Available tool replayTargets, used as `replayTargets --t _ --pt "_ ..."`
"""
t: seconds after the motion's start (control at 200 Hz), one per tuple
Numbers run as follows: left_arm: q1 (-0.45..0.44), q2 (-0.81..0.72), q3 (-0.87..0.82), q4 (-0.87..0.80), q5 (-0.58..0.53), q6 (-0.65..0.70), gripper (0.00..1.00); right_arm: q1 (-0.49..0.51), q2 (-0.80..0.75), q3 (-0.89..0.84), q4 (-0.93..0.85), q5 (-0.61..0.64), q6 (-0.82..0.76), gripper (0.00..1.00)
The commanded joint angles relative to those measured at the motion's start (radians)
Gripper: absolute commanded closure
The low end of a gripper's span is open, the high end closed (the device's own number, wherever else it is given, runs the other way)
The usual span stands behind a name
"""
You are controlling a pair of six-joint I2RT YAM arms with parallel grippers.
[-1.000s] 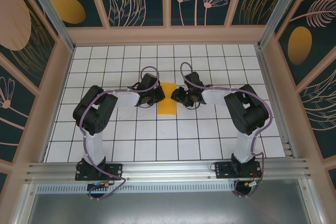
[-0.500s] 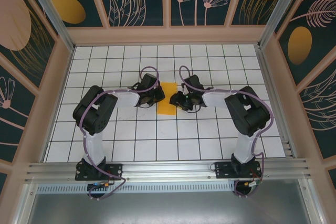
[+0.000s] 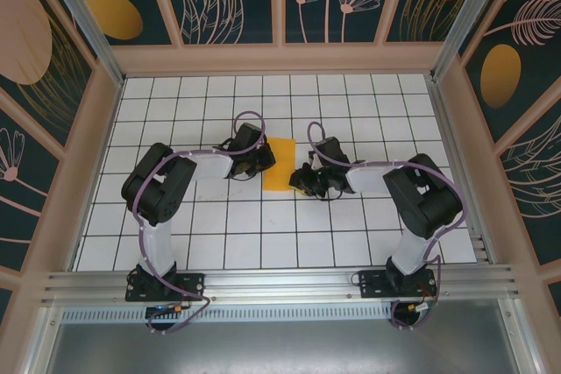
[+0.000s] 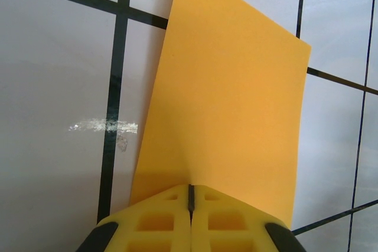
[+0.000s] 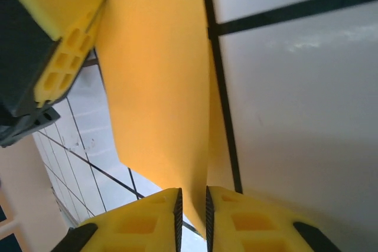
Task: Fold a paper plane with a square sheet of paper (pick it up from the middle)
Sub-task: Third fold the triangle at the center of the table.
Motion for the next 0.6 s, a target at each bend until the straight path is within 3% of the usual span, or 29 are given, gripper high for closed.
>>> replayTargets --t 0.0,0.135,0.4,0.595 --pt "0.000 0.015 -0.031 -0.057 -0.011 -0.014 0.92 0.006 -0.036 -0.015 0.062 -0.011 0.031 0.85" --pt "0.000 -0.017 -0.041 -0.044 0.005 -0.010 0.92 -0.001 -0.060 -0.032 0.064 0.010 0.042 1.00" --pt "0.000 -0.150 -0.061 0.012 0.101 0.038 0.87 -0.025 -0.083 0.026 -0.096 -0.015 -0.051 1.00" --pt "0.000 -0.106 -0.023 -0.061 0.027 0.068 0.88 -0.024 -0.025 0.106 -0.151 -0.030 -0.081 1.00"
